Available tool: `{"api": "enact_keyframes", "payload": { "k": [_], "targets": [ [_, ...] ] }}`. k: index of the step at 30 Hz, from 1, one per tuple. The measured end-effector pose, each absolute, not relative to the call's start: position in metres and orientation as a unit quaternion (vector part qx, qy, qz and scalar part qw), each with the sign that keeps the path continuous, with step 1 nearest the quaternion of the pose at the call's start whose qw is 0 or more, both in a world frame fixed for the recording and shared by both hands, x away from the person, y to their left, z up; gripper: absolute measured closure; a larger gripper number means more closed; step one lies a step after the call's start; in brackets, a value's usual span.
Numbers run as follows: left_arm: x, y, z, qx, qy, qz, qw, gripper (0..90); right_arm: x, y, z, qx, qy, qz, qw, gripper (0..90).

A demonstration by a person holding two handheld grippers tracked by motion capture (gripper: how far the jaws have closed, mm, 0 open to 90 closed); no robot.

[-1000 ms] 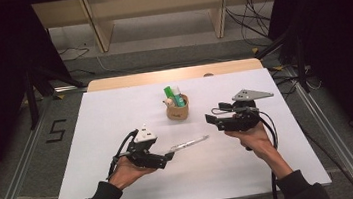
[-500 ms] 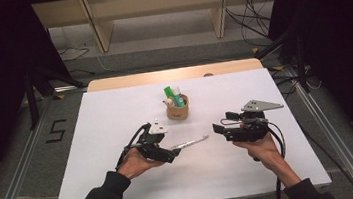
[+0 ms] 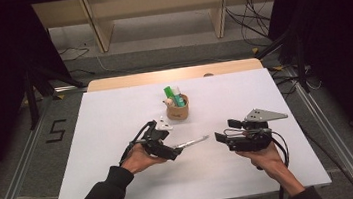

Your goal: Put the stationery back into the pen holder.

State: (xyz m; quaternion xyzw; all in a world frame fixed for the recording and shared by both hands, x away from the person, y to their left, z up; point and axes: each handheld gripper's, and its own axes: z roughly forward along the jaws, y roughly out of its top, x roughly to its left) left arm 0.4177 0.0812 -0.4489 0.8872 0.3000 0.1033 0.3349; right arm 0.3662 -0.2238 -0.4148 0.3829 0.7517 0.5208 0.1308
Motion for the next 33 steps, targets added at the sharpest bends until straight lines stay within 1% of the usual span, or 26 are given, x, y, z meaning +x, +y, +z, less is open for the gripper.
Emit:
{"api": "enact_keyframes", "payload": {
  "k": [13,19,33],
  "targets": [
    [0.428,0.07,-0.451,0.9,0.286,0.096,0.313,19.8,0.356,-0.231,-0.419,0.386,0.751,0.522,0.125,26.7],
    [0.433,0.06,-0.454,0.911,0.274,0.087,0.297,23.5,0.352,-0.234,-0.422,0.389,0.751,0.519,0.12,26.7],
    [0.442,0.05,-0.464,0.924,0.256,0.076,0.274,45.6,0.352,-0.232,-0.428,0.388,0.758,0.512,0.114,26.7]
  ]
}}
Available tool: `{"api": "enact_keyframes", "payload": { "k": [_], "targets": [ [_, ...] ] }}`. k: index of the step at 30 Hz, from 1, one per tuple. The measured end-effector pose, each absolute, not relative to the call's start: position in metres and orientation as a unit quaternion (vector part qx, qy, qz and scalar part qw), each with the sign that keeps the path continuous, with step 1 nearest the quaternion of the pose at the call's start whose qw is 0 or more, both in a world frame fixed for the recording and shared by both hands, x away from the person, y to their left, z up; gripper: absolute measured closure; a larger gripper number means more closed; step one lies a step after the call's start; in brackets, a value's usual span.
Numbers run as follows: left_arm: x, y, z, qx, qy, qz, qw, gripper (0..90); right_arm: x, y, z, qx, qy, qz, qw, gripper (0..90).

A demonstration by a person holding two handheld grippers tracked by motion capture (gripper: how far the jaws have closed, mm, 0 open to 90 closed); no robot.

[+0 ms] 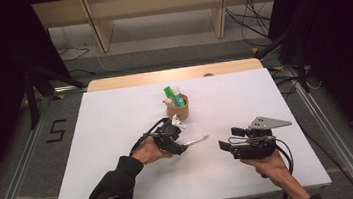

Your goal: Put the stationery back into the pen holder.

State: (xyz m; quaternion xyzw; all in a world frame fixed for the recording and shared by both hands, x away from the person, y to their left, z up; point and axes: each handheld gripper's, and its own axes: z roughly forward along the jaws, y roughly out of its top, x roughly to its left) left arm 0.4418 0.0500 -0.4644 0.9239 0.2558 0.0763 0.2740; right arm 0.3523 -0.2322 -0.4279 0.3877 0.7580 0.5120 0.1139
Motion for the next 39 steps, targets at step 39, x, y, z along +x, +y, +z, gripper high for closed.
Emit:
{"api": "enact_keyframes", "payload": {
  "k": [39],
  "targets": [
    [0.4424,0.0449,-0.4703,0.932,0.231,0.076,0.27,76.2,0.354,-0.2321,-0.4314,0.391,0.759,0.511,0.103,26.8]
  ]
}}
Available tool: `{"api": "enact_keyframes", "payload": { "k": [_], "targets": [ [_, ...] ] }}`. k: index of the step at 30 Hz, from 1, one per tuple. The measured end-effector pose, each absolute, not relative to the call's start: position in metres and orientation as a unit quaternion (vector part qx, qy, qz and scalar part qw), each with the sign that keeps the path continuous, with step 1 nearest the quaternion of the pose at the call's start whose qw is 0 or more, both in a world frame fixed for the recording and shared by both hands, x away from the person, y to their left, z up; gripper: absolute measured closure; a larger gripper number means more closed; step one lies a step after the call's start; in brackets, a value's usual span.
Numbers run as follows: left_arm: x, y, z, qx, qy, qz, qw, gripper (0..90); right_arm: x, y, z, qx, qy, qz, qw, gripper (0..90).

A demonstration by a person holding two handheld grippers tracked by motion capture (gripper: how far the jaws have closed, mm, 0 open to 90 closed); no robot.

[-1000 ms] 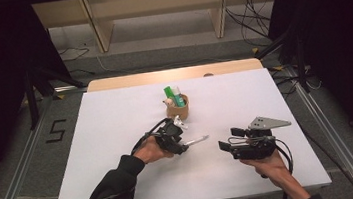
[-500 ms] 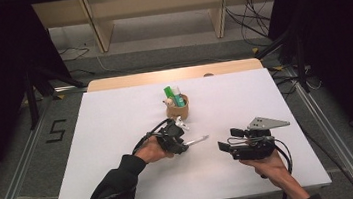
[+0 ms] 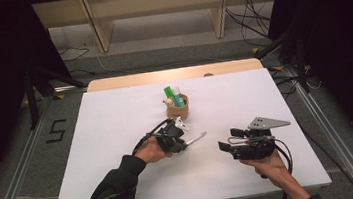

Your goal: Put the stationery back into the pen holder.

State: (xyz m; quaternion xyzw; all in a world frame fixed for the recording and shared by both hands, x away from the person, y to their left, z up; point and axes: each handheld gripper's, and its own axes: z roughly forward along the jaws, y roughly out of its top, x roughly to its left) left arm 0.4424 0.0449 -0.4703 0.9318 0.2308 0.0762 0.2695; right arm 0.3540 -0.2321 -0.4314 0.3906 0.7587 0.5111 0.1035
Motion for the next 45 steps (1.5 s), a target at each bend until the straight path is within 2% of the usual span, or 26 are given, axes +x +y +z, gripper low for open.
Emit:
{"api": "enact_keyframes", "payload": {
  "k": [17,30,45],
  "targets": [
    [0.437,0.068,-0.448,0.885,0.281,0.068,0.364,76.3,0.353,-0.233,-0.43,0.398,0.751,0.516,0.105,26.9],
    [0.41,0.084,-0.44,0.836,0.322,0.077,0.438,76.3,0.353,-0.229,-0.432,0.409,0.736,0.532,0.09,26.9],
    [0.375,0.09,-0.434,0.797,0.326,0.099,0.499,76.3,0.35,-0.214,-0.43,0.403,0.728,0.549,0.074,26.1]
  ]
}}
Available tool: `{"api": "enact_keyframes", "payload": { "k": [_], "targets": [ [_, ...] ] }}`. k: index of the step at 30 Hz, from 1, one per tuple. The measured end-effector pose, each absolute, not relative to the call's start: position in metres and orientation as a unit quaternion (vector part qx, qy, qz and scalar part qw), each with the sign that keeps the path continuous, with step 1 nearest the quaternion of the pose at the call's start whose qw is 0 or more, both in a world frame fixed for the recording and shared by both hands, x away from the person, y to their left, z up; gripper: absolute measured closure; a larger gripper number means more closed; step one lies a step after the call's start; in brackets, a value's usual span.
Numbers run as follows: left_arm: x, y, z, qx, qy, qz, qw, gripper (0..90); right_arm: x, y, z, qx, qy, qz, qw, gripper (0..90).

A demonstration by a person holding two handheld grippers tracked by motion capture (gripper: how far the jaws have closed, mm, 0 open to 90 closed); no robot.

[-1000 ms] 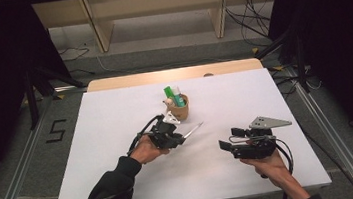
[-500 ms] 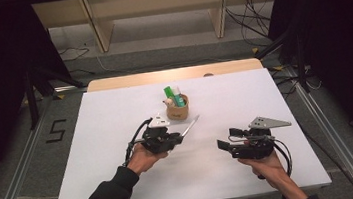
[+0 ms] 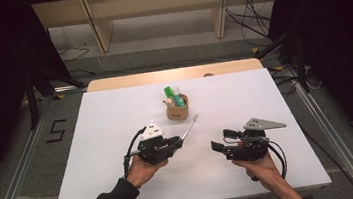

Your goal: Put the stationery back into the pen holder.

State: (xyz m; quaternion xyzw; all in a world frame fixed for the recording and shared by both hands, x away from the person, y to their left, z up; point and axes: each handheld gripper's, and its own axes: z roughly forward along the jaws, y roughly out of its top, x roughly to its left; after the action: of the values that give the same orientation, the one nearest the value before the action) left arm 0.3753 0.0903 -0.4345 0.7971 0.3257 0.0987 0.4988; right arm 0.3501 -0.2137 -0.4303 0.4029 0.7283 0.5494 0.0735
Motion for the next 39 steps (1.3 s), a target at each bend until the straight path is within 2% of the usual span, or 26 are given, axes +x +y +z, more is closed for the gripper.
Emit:
{"api": "enact_keyframes", "payload": {
  "k": [14,20,39],
  "targets": [
    [0.36,0.084,-0.435,0.79,0.317,0.106,0.514,76.3,0.357,-0.196,-0.427,0.4,0.719,0.566,0.053,29.5],
    [0.353,0.084,-0.433,0.782,0.315,0.112,0.527,76.3,0.361,-0.186,-0.427,0.407,0.704,0.582,0.015,31.8],
    [0.342,0.081,-0.435,0.777,0.308,0.105,0.538,76.3,0.374,-0.167,-0.432,0.419,0.684,0.597,-0.025,48.5]
  ]
}}
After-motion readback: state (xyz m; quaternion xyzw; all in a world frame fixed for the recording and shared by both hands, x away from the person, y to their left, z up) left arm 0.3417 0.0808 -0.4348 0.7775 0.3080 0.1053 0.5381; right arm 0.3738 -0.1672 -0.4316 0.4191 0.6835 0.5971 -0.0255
